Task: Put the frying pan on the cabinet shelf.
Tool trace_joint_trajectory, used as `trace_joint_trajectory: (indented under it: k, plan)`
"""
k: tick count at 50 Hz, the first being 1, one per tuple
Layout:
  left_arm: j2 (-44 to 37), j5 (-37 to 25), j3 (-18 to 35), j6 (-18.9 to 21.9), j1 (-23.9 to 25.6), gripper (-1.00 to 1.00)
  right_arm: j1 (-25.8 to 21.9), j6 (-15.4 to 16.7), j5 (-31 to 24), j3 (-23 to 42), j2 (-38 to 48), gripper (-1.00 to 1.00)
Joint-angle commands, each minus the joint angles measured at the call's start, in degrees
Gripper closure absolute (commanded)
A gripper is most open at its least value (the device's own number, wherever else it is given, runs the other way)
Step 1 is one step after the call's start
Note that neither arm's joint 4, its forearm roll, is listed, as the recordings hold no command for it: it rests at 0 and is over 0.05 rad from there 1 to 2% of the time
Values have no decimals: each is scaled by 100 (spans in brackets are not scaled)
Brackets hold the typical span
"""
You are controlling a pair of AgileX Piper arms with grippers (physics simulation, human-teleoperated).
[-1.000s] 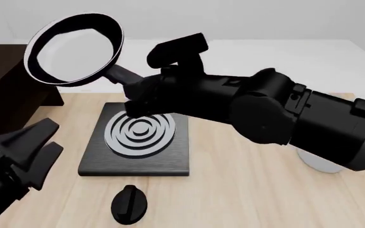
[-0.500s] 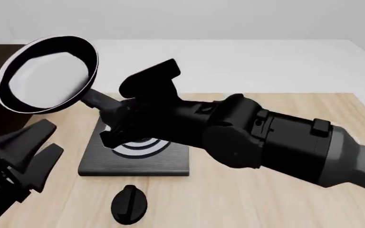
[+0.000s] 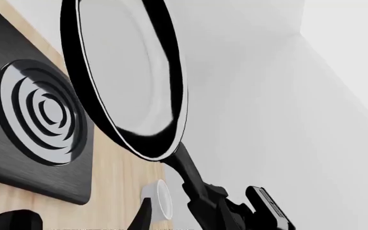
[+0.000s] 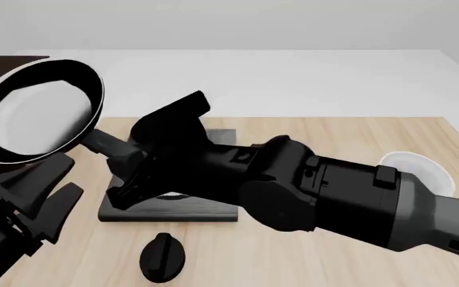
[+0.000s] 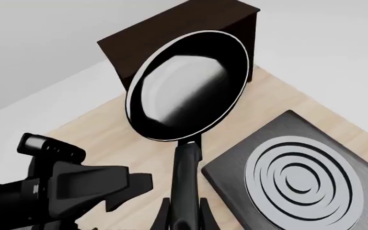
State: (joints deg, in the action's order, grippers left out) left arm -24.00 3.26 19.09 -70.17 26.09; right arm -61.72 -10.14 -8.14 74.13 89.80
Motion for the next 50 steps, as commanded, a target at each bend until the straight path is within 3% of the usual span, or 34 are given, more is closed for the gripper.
trace_joint_trajectory:
  k: [1, 50]
  plan:
    - [-25, 58, -49, -53, 41, -100, -203, -21, 101, 109, -75, 100]
    - [-217, 256, -233, -39, 94, -100, -739, -163, 263, -23, -66, 100]
